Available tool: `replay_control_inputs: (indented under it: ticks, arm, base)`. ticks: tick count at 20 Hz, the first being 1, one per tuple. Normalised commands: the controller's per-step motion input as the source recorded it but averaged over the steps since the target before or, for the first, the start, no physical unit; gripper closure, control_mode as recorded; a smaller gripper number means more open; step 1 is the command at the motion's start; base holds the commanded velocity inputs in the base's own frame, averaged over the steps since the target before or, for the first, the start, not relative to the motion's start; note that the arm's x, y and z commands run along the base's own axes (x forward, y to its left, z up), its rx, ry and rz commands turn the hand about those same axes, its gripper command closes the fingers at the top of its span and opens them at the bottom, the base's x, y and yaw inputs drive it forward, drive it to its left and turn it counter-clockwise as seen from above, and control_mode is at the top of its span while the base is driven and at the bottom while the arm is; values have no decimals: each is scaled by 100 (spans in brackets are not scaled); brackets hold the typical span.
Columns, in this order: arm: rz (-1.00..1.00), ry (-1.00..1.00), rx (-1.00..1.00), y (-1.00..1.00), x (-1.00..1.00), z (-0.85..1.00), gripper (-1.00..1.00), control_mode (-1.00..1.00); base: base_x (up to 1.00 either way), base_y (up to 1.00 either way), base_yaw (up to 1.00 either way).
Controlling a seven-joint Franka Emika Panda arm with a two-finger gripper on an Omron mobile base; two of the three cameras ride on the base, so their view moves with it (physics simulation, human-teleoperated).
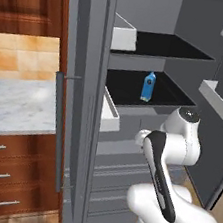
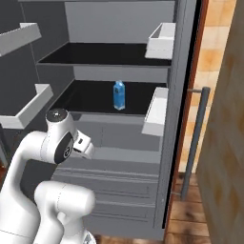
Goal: Take a sugar cube from the saucer and place it inside the coffee. Then, grab milk from the fridge and place it next to the coffee on the counter to sweeten the coffee.
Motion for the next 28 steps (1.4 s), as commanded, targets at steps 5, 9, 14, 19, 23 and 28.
replay_control_inputs:
  ticks: [5,9,14,19,23,28]
  arm:
    - [0,0,0,0,0,0,-100,100]
    - [0,0,0,0,0,0,-100,100]
    - [0,0,0,0,0,0,-100,100]
    - [0,0,0,0,0,0,-100,100]
    - [-3,-11,-1,-18,41,9,-100,-100]
    - [-6,-17,-6,-6,53,46,-100,-100]
  base:
    - [52,-10,0]
    - [43,-9,0]
    - [48,-17,0]
    - [33,-26,0]
    - [0,0,0]
    - [0,0,0]
